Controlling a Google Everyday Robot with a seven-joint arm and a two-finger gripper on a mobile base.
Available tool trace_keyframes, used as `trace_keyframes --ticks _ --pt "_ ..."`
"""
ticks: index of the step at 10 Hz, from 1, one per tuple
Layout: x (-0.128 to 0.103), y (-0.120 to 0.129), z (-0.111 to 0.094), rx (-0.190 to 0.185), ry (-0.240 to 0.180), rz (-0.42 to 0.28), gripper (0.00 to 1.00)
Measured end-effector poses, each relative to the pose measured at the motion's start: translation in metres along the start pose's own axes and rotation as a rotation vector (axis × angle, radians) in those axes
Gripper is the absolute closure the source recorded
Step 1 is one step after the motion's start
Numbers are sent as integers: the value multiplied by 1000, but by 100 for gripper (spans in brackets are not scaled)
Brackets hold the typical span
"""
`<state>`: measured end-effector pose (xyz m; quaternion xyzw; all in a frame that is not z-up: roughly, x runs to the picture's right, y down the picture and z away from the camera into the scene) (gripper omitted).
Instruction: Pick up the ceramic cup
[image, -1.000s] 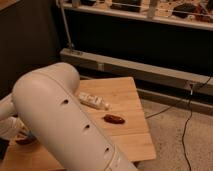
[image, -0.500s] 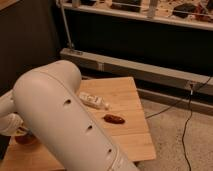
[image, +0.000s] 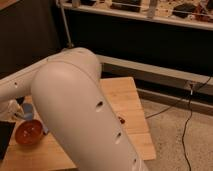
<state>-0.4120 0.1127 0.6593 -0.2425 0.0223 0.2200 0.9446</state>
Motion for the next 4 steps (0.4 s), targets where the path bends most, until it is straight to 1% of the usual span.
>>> trace_keyframes --ticks 1,2,3,4 --pt "1 -5 -8 -4 -12 16 100" --pt "4 -8 -15 -14 -14 35 100" --pt "8 -11 -17 -21 -7 51 100" --pt "9 -10 -18 -22 -2 52 100"
